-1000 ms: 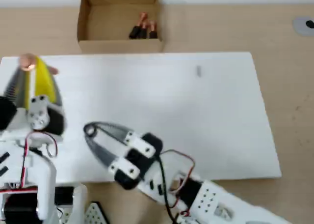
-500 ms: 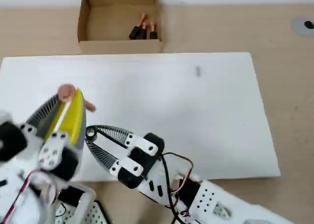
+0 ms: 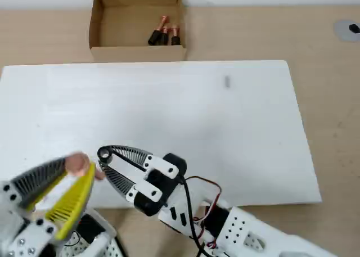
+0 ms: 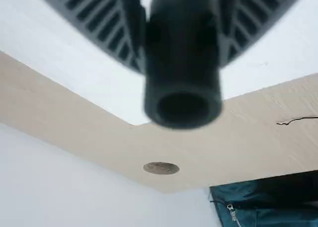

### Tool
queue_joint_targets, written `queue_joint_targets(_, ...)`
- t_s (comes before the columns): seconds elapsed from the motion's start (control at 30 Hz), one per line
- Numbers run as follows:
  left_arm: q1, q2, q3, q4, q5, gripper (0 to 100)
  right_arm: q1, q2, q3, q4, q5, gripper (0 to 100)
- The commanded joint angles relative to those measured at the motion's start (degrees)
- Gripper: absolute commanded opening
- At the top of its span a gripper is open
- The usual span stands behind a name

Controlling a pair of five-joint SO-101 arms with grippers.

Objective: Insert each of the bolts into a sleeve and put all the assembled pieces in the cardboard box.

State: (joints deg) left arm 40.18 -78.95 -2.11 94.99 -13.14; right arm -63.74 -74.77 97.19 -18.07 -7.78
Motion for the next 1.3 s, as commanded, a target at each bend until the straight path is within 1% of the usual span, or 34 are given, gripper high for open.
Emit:
queue_joint_targets(0.0, 5.9, -1.3, -1.5, 2.3, -5.8, 1, -0.7, 0.1, 0.0, -1.3, -0.4, 0.9)
queue_joint_targets(0.07, 7.6, -4.0, -1.1, 2.4, -8.2, 1, -0.7, 0.1, 0.0, -1.3, -0.4, 0.9)
queue_joint_targets(0.13, 8.9, -7.2, 1.0, 2.4, -12.7, 1, -0.7, 0.1, 0.0, -1.3, -0.4, 0.9)
queue_joint_targets(0.17, 9.1, -8.5, 3.1, 2.4, -15.0, 1, -0.7, 0.1, 0.0, -1.3, -0.4, 0.9)
queue_joint_targets(0.23, 9.1, -10.7, 8.8, 1.9, -17.1, 1, -0.7, 0.1, 0.0, -1.3, -0.4, 0.9)
queue_joint_targets(0.33, 8.6, -12.6, 17.6, -3.1, -16.6, 1, -0.7, 0.1, 0.0, -1.3, -0.3, 0.9)
queue_joint_targets(0.4, 8.0, -13.6, 21.5, -9.2, -13.5, 1, -0.7, 0.2, 0.0, -1.3, -0.3, 0.9)
queue_joint_targets(0.47, 5.0, -13.8, 24.5, -16.6, -9.9, 1, -0.7, 0.2, 0.0, -1.3, -0.3, 0.9)
queue_joint_targets(0.57, -1.8, -13.9, 29.5, -25.2, -7.9, 1, -0.7, 0.1, -0.4, 0.5, -0.3, 0.9)
queue_joint_targets(0.73, -20.4, -14.2, 40.1, -37.3, -3.6, 1, -0.7, 0.1, -3.3, 5.0, -0.4, 0.9)
queue_joint_targets(0.8, -25.3, -14.2, 44.6, -40.4, -0.6, 1, -0.7, 0.1, -3.9, 5.0, -0.4, 0.9)
queue_joint_targets(0.9, -26.6, -14.3, 48.4, -41.1, 2.1, 1, -0.4, 0.1, -3.9, 5.1, -0.3, 0.9)
queue_joint_targets(1.0, -26.4, -14.3, 48.3, -39.0, 5.0, 1, 1.2, 0.1, -3.8, 5.1, -0.2, 0.9)
queue_joint_targets(1.1, -26.7, -14.3, 48.7, -38.3, 6.3, 1, 2.4, 0.0, -4.0, 4.9, -0.2, 0.9)
queue_joint_targets(1.27, -26.7, -14.3, 47.1, -35.8, 10.0, 1, 2.7, 0.0, -3.9, 4.9, -0.1, 0.9)
